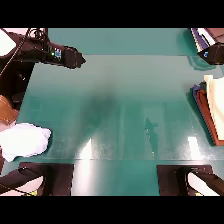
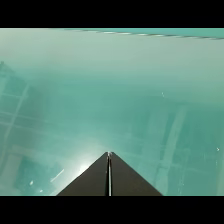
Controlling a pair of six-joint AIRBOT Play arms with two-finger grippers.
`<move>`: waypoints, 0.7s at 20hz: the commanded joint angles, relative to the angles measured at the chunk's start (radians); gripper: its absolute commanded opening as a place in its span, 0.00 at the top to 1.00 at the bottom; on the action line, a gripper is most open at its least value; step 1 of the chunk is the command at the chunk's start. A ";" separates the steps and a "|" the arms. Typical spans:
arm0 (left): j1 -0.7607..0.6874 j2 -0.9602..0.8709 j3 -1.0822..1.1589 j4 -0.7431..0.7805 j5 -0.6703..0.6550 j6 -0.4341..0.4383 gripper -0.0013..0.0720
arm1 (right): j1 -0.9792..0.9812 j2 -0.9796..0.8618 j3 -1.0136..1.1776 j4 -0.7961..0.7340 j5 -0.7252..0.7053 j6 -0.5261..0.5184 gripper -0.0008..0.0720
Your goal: Fold the shirts.
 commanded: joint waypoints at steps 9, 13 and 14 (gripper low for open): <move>0.082 0.050 0.010 0.073 -0.144 -0.008 0.95 | 0.000 0.000 0.001 0.000 0.048 0.000 0.96; 0.169 0.229 -0.087 0.375 -0.367 -0.036 0.95 | 0.000 0.000 0.001 0.000 0.048 0.000 0.96; 0.187 0.282 -0.142 0.451 -0.396 -0.044 0.95 | 0.000 0.000 0.001 0.000 0.048 0.000 0.96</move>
